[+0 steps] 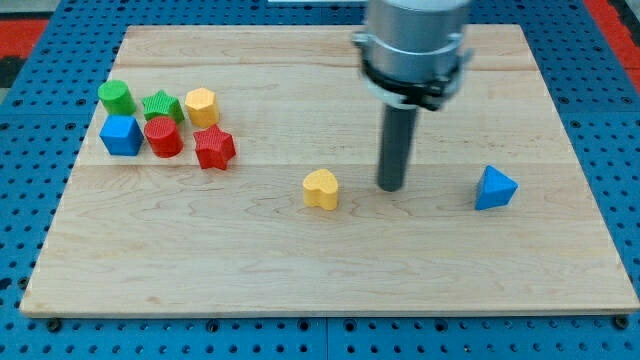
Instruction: Push the yellow heart to the bottom side of the yellow hexagon
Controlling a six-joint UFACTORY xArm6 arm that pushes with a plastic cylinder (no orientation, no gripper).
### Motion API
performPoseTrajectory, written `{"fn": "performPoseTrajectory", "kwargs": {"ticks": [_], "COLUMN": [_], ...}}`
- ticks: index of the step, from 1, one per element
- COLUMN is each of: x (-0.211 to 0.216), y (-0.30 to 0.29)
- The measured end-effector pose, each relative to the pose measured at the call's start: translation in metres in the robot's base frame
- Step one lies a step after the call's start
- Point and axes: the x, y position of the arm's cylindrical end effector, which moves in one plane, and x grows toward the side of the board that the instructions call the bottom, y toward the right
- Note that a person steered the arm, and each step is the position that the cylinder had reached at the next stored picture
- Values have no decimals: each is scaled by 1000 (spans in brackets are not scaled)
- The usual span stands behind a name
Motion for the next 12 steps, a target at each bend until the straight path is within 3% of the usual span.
{"fn": "performPoseTrajectory", "kwargs": {"ticks": [3, 4, 5, 6, 8, 10, 12], "x": [21, 35, 21, -25, 13, -26, -61], "y": [19, -27, -71, -95, -97, -177, -177]}}
